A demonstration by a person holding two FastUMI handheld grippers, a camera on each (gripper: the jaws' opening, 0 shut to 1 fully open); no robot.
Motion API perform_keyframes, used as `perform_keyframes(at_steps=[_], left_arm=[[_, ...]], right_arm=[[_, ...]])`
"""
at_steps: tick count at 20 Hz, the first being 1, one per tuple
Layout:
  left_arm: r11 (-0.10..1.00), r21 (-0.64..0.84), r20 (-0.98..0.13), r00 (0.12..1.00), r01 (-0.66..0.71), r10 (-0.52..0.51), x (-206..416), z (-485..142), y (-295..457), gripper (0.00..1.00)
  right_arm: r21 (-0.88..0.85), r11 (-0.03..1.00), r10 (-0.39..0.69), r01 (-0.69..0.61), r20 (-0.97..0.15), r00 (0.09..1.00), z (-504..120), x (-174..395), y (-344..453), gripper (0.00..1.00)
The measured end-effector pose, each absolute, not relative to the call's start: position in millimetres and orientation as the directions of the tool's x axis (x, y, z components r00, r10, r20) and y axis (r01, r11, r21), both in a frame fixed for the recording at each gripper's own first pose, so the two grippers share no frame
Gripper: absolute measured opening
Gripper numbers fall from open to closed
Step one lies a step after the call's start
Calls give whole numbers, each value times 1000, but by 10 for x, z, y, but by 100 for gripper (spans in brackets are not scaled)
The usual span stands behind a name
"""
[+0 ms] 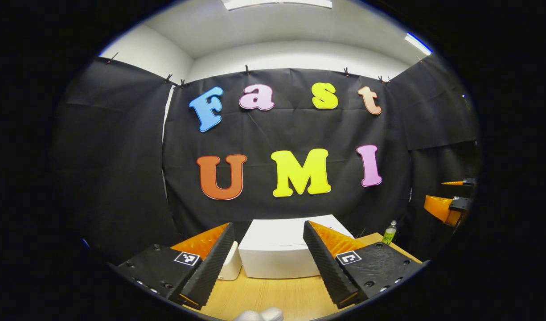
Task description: Open the microwave oven with the left hand, put the food in, and close the microwave oven.
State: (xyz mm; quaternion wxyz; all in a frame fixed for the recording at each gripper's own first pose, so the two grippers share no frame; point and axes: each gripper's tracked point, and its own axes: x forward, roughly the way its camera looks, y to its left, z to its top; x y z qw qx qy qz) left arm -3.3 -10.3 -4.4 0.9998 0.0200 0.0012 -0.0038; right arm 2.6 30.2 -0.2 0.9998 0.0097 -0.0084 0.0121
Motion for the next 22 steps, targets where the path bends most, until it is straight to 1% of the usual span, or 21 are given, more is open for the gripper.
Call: perform_keyframes(at_steps=[5,6,7,10,15,16,17,18,19,20,21,22], left_arm=[[999,43,1,1000,12,-12,-53,-52,-163,95],[999,48,3,1000,12,-12,-50,-62,-161,95],[999,49,4,1000,13,-13,-27,-90,-183,95],[999,39,16,999,27,-28,119,-228,-312,95],[995,43,5,996,92,-92,499,-794,-813,95],[994,42,-3,995,98,-98,595,-941,-894,95],[993,36,-20,994,111,-110,698,-1102,-1006,95],[993,28,-33,993,117,-116,784,-1267,-1110,95],[993,23,-50,992,118,-117,877,-1425,-1213,95],[992,20,-61,991,122,-120,972,-1578,-1299,100],[992,24,-64,990,125,-124,1065,-1740,-1405,95],[991,39,-88,988,128,-124,1166,-1914,-1497,95]], right_arm=[[14,1000,14,-15,25,1000,40,-37,196,100],[13,1000,12,-12,26,1000,35,-58,181,96],[16,1000,8,-9,24,1000,28,-70,152,100],[21,1000,-9,9,29,1000,37,-117,57,100],[36,998,-57,57,21,998,18,-189,-226,100],[33,997,-72,71,13,997,4,-204,-296,96],[24,996,-87,87,7,996,-4,-216,-380,100],[11,994,-105,105,-1,995,-20,-237,-456,100],[-3,993,-118,118,-7,993,-28,-263,-523,96],[-18,991,-132,132,-13,991,-52,-291,-591,100],[-31,989,-142,142,-21,990,-58,-305,-652,96],[-45,988,-152,151,-33,988,-91,-319,-697,100]])
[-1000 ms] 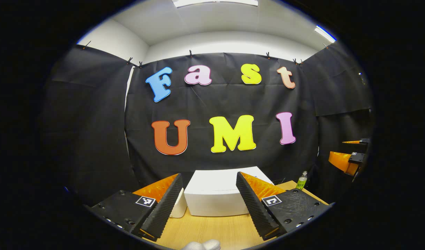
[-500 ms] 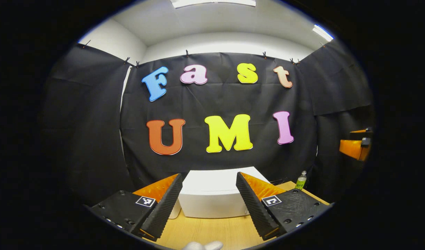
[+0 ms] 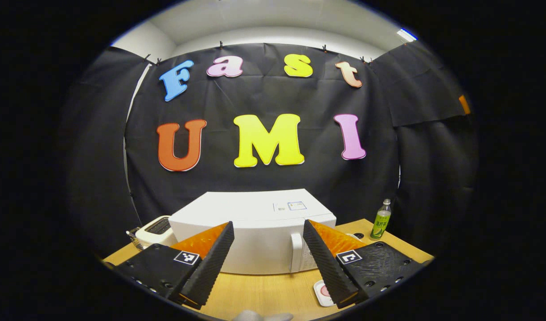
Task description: Open the microwave oven with the left hand, put the food in, and close the microwave oven.
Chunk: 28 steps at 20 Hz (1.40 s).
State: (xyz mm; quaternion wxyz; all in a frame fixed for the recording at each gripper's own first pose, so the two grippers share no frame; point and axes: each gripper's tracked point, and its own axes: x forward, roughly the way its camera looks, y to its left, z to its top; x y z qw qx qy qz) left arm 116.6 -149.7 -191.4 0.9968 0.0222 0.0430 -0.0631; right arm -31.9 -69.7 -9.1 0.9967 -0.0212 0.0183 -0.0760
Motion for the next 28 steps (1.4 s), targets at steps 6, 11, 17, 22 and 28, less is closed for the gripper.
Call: perform_keyframes(at_steps=[6,11,17,22,28], left_arm=[[993,24,-224,968,118,-110,1717,-2820,-1798,93],[994,25,-194,975,110,-104,2065,-3000,-1888,87],[985,24,-194,967,172,-164,2161,-3036,-2055,48],[986,-34,-208,963,166,-169,2145,-3055,-2080,22],[977,-81,-221,952,198,-211,2089,-3050,-2077,8]], right_arm=[[-82,976,-210,204,-82,974,-216,-327,-987,96],[-89,971,-229,220,-114,967,-298,-280,-1074,100],[-115,965,-248,235,-115,962,-293,-270,-1139,100],[-101,970,-235,222,-136,963,-328,-251,-1102,100],[-104,973,-219,206,-139,966,-309,-307,-1025,100]])
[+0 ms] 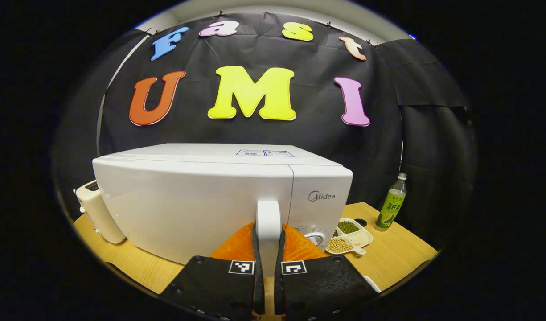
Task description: Open the microwave oven with the left hand, put the food in, and close the microwave oven.
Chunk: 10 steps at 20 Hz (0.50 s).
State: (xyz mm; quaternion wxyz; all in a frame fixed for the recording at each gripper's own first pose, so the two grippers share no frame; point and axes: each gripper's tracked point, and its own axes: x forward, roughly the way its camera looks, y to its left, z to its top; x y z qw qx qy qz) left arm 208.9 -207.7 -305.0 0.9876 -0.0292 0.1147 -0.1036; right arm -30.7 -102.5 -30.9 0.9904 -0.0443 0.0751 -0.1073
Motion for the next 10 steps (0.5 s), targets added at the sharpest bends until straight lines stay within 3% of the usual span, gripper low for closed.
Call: perform_keyframes(at_steps=[2,8,9,10], left_arm=[[973,-96,-221,948,211,-228,2079,-3044,-2076,8],[960,-129,-226,935,248,-272,2055,-3052,-2102,8],[965,-106,-227,939,241,-259,2092,-3060,-2103,1],[967,-98,-226,941,236,-253,2032,-3018,-2076,1]], right_arm=[[-102,975,-212,200,-133,968,-292,-313,-1003,96],[-93,981,-183,173,-123,975,-290,-325,-907,100],[-88,982,-178,168,-126,976,-299,-328,-895,100],[-89,982,-177,166,-133,975,-319,-334,-897,100]])
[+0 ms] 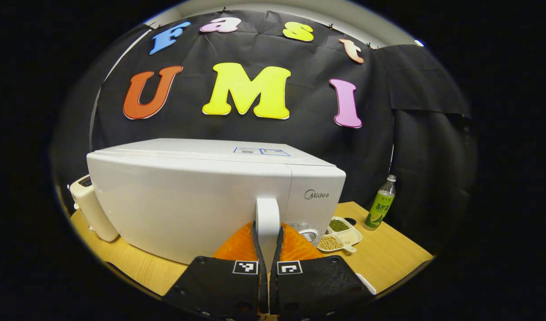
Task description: Open the microwave oven with the left hand, put the food in, and close the microwave oven.
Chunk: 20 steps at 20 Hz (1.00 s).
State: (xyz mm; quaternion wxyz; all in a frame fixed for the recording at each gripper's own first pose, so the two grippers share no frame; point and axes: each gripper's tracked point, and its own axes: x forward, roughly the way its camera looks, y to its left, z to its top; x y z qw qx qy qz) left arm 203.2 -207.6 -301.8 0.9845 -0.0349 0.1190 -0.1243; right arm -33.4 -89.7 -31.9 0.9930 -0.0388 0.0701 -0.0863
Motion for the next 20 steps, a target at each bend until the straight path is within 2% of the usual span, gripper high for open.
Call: perform_keyframes(at_steps=[2,5,6,7,9,10,11,12,13,15,16,17,18,19,20], left_arm=[[961,-142,-237,934,238,-266,1964,-3040,-2085,1],[959,-71,-190,940,275,-284,1628,-2975,-1986,1],[957,-71,-202,936,280,-289,1500,-3010,-1935,1],[955,-83,-206,932,286,-297,1371,-3020,-1873,1],[953,-69,-215,929,294,-302,1083,-3009,-1727,1],[955,-59,-214,931,291,-297,937,-2984,-1622,1],[958,-46,-219,933,282,-285,802,-2995,-1511,8],[964,-18,-218,940,264,-262,652,-3002,-1356,0],[969,-4,-233,942,247,-241,540,-3037,-1208,21],[977,17,-276,940,213,-200,334,-3149,-923,33],[983,35,-302,939,180,-161,258,-3211,-721,35],[986,37,-297,944,161,-143,163,-3186,-576,44],[990,40,-295,948,139,-121,120,-3176,-428,48],[992,44,-291,951,120,-102,65,-3142,-291,67],[994,51,-287,955,97,-79,22,-3125,-162,75]], right_arm=[[-95,983,-170,158,-136,976,-319,-339,-896,100],[-112,983,-158,144,-130,979,-332,-331,-876,97],[-110,986,-141,127,-129,981,-343,-308,-828,100],[-110,988,-122,108,-130,984,-358,-291,-763,97],[-106,992,-89,75,-134,987,-419,-246,-652,100],[-98,994,-66,52,-139,988,-457,-216,-562,97],[-86,996,-41,29,-143,989,-480,-197,-471,97],[-73,997,-17,6,-148,989,-506,-164,-367,97],[-63,998,3,-12,-150,989,-527,-141,-289,97],[-48,997,46,-54,-159,986,-572,-84,-92,97],[-44,996,63,-71,-167,984,-609,-67,-3,100],[-35,995,82,-89,-172,982,-628,-55,89,97],[-21,994,100,-105,-170,980,-627,-56,191,97],[-11,993,117,-120,-171,978,-622,-60,290,100],[-7,991,132,-135,-172,976,-646,-53,384,97]])
